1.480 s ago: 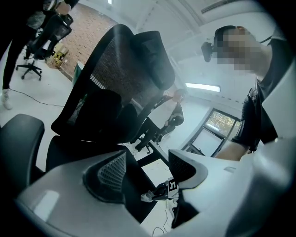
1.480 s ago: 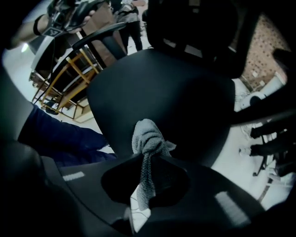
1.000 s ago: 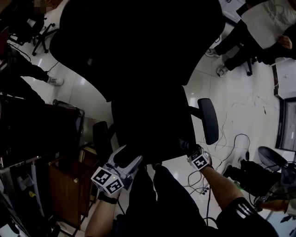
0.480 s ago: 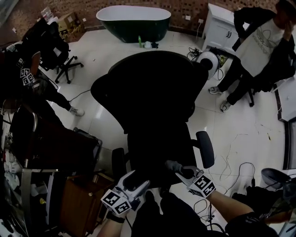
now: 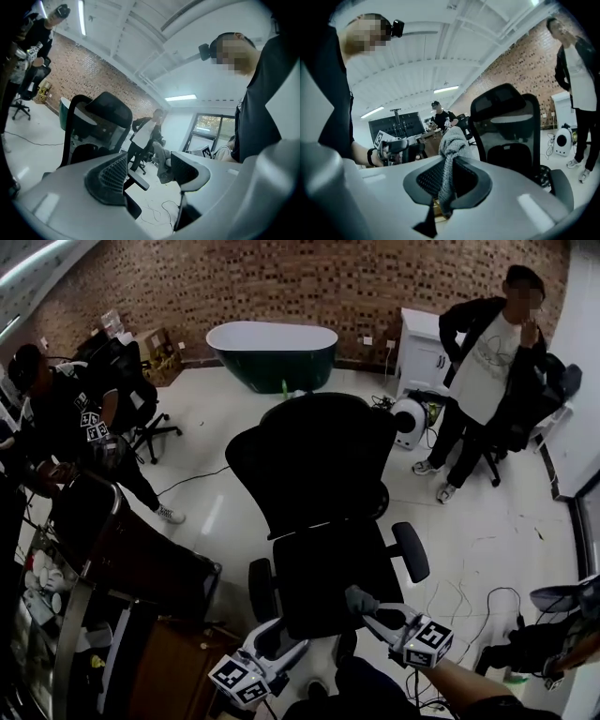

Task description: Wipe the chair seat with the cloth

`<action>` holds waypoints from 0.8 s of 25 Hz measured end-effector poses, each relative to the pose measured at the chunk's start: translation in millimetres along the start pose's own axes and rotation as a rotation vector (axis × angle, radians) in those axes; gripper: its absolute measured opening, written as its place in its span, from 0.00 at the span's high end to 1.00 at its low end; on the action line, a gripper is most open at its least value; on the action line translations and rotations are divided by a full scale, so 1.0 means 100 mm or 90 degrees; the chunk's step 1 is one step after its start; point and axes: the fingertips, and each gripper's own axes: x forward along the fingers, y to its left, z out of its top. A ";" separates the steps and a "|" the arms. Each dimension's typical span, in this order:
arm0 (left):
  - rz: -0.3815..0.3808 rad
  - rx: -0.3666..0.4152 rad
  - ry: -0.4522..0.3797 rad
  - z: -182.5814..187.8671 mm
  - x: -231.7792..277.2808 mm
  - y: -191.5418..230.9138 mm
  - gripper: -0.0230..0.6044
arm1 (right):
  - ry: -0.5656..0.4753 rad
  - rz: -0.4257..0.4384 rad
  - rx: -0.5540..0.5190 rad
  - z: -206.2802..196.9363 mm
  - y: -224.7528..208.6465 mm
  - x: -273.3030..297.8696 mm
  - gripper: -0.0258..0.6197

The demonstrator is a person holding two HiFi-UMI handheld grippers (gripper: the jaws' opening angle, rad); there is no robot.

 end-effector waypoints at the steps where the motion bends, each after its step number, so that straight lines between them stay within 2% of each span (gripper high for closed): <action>1: -0.002 0.005 -0.001 -0.03 -0.20 -0.16 0.47 | -0.012 0.005 -0.001 -0.02 0.25 -0.10 0.91; 5: -0.029 0.019 -0.012 -0.12 -0.79 -0.65 0.47 | -0.043 -0.002 -0.028 -0.04 0.99 -0.44 0.91; 10: -0.048 0.027 -0.016 -0.29 -1.30 -1.00 0.47 | -0.065 -0.043 -0.006 -0.08 1.59 -0.79 0.91; 14: -0.069 0.033 -0.013 -0.30 -1.45 -1.30 0.47 | -0.075 -0.047 -0.018 -0.10 1.92 -1.01 0.91; 20: -0.086 0.048 -0.035 -0.31 -1.48 -1.64 0.47 | -0.110 -0.040 -0.045 0.03 2.20 -1.30 0.91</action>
